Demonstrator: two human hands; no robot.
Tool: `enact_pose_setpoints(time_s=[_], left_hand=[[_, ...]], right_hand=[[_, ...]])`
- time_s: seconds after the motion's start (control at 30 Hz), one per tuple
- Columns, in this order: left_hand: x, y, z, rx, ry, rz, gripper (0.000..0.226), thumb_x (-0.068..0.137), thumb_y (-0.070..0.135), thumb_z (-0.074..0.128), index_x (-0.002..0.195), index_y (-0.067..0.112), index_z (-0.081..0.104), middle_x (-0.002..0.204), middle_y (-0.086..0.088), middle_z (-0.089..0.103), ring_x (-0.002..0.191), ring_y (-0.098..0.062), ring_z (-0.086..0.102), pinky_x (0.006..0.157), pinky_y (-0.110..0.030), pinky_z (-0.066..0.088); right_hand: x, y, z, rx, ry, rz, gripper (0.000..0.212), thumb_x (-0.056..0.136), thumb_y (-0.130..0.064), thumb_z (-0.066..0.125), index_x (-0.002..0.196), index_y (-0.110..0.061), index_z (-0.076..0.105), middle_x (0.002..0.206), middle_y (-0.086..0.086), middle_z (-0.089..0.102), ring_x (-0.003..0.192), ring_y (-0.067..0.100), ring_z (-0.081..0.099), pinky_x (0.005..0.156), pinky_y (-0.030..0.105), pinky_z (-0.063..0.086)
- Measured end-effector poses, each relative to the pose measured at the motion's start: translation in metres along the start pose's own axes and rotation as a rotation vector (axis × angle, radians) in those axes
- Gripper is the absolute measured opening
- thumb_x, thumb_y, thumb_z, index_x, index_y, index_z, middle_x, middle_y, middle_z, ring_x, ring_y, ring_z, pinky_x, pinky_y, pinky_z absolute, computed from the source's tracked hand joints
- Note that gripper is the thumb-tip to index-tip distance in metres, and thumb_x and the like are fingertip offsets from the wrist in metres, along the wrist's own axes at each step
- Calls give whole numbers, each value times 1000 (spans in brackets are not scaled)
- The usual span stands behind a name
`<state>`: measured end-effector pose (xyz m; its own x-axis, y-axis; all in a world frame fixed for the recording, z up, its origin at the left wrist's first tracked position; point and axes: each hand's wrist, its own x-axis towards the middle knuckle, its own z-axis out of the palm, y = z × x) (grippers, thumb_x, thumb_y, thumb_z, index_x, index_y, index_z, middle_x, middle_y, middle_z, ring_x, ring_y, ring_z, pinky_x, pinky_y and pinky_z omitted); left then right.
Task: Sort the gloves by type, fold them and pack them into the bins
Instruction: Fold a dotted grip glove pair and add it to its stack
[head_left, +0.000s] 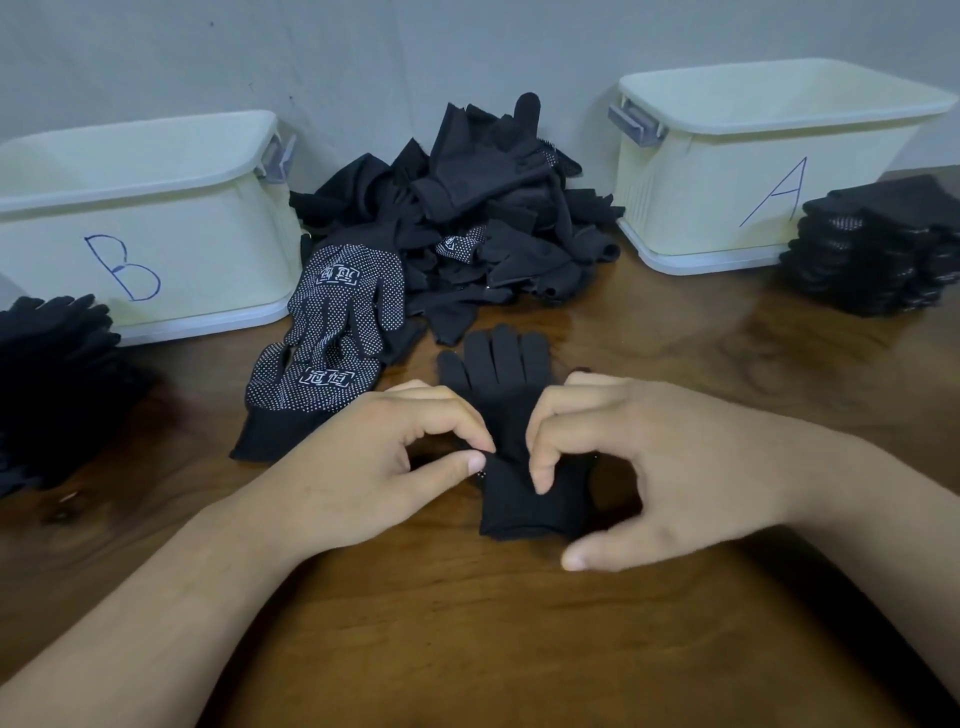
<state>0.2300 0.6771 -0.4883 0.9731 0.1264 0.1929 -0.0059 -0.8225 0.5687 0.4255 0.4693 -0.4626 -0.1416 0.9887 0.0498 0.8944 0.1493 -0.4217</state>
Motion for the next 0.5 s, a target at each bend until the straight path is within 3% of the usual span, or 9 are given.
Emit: enact_pose_setpoints(time_s=[0.17,0.27,0.5], left_hand=[[-3,-2,0,16,-43,4,18,90,31,84,106,38,78,119,20,69,121,-15,62,103,-30,46],[-3,-3,0,10,-36,-3,20,89,31,85,107,40,79,121,23,69,123,-13,62,103,-33,49],[-3,-2,-4,-62,-59,-16,10,95,38,77,101,39,85,119,25,72,123,-11,64,99,-41,55]], right_hand=[[2,-3,7,-95,41,-37,15,91,-34,69,105,-35,65,110,-20,59,98,11,56,79,37,53],[2,-4,6,-78,64,-29,5,90,-31,65,95,-33,64,102,-20,62,95,10,58,77,34,53],[2,-4,1,38,37,6,9,93,-24,70,90,-31,65,94,-17,63,94,12,63,78,29,51]])
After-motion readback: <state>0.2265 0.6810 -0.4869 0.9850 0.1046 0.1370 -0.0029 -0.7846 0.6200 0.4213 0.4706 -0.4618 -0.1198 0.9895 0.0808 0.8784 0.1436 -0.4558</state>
